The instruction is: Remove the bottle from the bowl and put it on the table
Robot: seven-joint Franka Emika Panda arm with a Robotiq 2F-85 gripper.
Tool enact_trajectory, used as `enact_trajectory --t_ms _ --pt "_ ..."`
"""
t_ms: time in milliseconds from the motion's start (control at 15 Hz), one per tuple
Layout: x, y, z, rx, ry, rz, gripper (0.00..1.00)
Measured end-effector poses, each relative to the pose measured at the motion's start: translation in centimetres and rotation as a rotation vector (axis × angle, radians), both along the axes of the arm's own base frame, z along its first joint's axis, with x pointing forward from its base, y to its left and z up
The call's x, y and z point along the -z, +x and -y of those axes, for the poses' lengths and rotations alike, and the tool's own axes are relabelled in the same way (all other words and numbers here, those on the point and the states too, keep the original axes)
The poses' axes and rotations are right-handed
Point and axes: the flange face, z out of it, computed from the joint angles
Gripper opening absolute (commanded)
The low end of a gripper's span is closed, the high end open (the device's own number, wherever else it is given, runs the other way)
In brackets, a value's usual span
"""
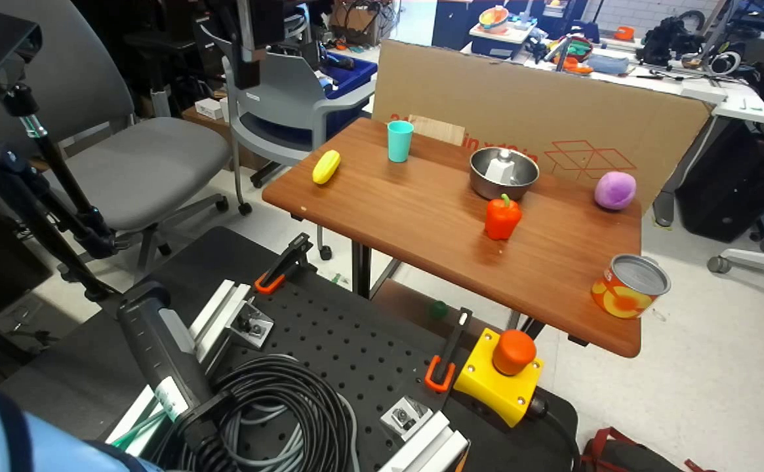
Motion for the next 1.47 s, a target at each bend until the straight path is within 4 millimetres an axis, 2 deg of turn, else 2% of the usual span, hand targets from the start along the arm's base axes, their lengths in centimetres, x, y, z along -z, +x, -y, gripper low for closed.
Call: enact_trajectory --t_ms 200,467,667,867,1067,1267,1467 --pt "-0.3 3.2 2.0 0.105 0.019 0.049 1.0" --pt "-0.6 10.6 6.7 0.268 0.055 0.147 1.0" --pt "-0.1 15.9 9.6 0.345 0.063 0.199 1.0" --pt "2.0 20.1 11.7 0.382 0.047 0.173 1.0" --pt "4.9 23.8 13.4 0.391 0.016 0.134 1.0" --pt "7.6 26.8 14.5 0.386 -0.018 0.109 1.0" --pt "9.4 29.0 15.6 0.384 -0.049 0.099 1.0"
